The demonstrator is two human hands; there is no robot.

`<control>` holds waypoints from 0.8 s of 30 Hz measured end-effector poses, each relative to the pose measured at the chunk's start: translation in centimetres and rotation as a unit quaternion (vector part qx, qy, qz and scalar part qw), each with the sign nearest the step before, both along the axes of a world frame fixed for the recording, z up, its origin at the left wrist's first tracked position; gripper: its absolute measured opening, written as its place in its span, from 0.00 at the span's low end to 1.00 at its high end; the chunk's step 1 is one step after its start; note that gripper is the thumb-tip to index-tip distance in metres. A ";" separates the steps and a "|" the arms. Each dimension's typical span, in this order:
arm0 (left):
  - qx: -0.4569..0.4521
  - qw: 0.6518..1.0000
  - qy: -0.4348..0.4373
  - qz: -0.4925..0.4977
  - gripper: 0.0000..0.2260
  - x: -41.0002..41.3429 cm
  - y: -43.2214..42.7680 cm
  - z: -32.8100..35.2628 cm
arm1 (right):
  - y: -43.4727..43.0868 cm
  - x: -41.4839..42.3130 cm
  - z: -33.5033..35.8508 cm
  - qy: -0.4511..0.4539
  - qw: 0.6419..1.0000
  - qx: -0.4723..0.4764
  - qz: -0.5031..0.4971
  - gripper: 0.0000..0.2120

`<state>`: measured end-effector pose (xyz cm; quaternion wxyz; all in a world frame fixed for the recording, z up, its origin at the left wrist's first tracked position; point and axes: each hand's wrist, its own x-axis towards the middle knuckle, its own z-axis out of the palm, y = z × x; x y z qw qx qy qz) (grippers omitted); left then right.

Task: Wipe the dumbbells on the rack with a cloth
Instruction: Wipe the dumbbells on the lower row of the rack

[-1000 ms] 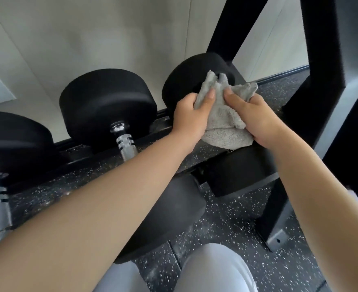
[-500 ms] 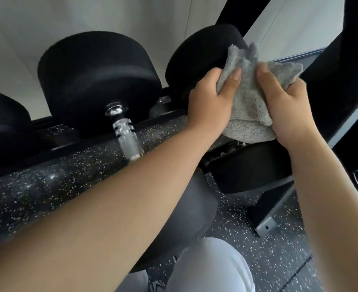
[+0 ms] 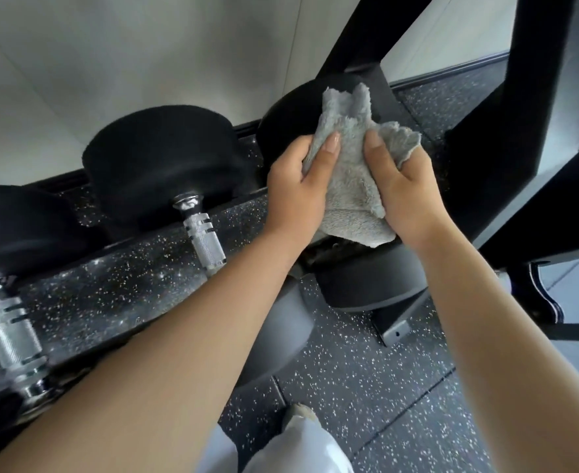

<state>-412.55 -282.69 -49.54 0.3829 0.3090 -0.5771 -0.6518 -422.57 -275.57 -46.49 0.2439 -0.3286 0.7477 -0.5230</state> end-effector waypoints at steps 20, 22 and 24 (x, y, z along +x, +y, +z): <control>-0.022 0.999 -0.008 0.046 0.15 8.7 -0.2 24.2 | -0.8 7.9 23.8 -0.075 0.996 -0.014 0.035 0.23; -0.031 0.998 -0.010 0.053 0.13 10.0 -0.5 26.9 | -1.2 9.0 26.5 -0.081 0.996 -0.016 0.042 0.23; -0.039 0.997 -0.016 0.058 0.12 11.3 -0.9 29.6 | -1.6 10.1 29.0 -0.082 0.995 -0.017 0.055 0.22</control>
